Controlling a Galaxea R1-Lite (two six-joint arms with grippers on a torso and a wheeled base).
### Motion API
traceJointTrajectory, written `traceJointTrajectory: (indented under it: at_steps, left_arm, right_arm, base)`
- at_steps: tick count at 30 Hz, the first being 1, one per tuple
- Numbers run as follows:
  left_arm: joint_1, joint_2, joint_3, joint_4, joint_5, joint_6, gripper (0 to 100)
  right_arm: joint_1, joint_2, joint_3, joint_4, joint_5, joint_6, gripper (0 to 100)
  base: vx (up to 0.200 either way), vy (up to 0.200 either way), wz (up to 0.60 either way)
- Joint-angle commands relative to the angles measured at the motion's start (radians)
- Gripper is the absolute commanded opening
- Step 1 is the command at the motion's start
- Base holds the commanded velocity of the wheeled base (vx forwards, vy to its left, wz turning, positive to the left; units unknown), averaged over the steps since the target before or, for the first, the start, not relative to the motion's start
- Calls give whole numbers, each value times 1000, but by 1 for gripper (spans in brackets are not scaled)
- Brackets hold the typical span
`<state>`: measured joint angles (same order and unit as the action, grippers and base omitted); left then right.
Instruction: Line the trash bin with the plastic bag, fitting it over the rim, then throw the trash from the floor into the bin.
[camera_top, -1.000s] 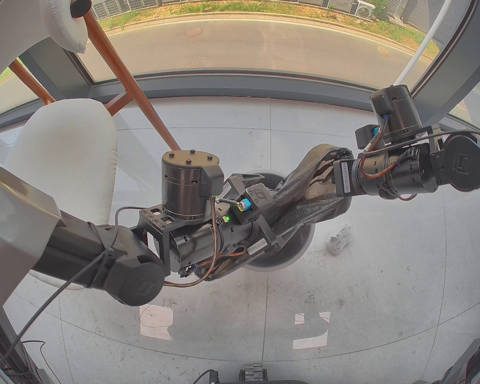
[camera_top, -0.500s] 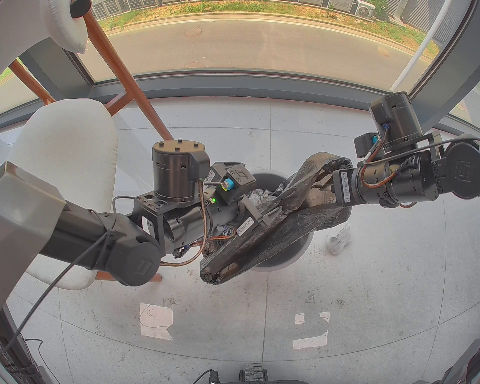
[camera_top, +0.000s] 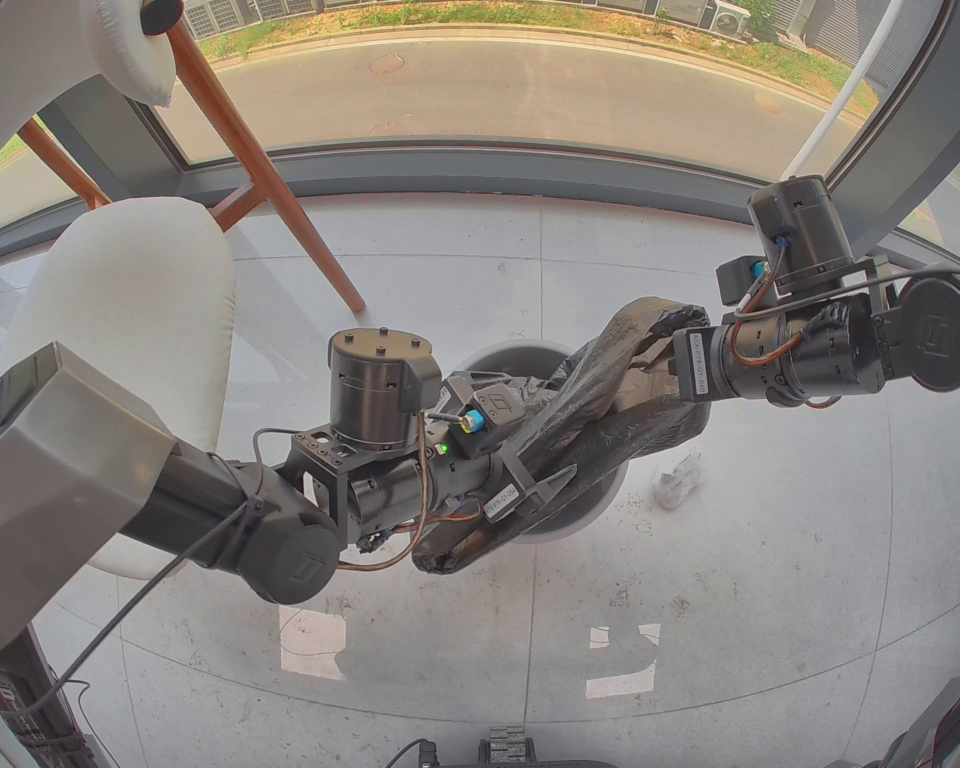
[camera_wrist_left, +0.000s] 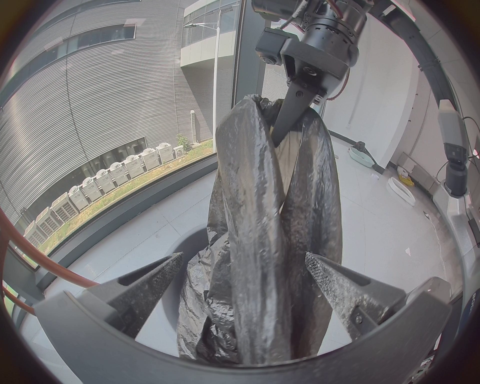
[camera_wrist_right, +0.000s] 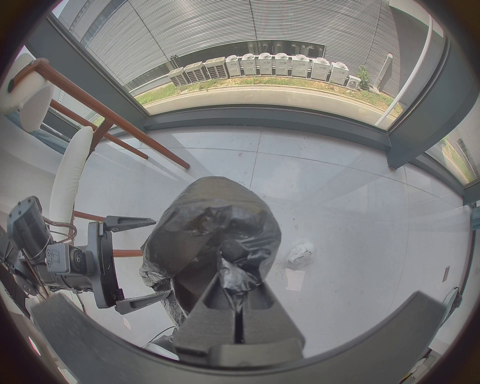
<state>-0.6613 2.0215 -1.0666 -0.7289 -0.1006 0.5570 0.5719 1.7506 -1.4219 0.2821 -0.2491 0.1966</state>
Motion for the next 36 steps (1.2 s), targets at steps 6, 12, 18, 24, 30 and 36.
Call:
traceJointTrajectory:
  at_steps: [6, 12, 18, 24, 30, 36]
  left_arm:
    - [40, 26, -30, -1, -1, 1, 100]
    - [42, 66, -53, -3, -2, 3, 100]
    - [38, 95, -118, -1, -14, 4, 100]
    - [45, 97, -121, -3, -16, 6, 0]
    - [46, 95, -138, 6, -21, -2, 0]
    - [78, 100, -220, 20, -19, -5, 0]
  right_arm:
    - [0, -23, -3, 0, 18, 0, 0]
    - [6, -36, 1, 2, 18, 0, 0]
    - [9, -43, 32, 0, 18, 0, 0]
    - [3, -43, 24, 0, 19, 0, 0]
    - [0, -39, 37, 0, 19, 0, 0]
    - [-17, -8, 34, -40, 44, -3, 0]
  base:
    - [0, 0, 0]
    - [0, 0, 0]
    - [0, 0, 0]
    - [0, 0, 0]
    - [0, 0, 0]
    - [0, 0, 0]
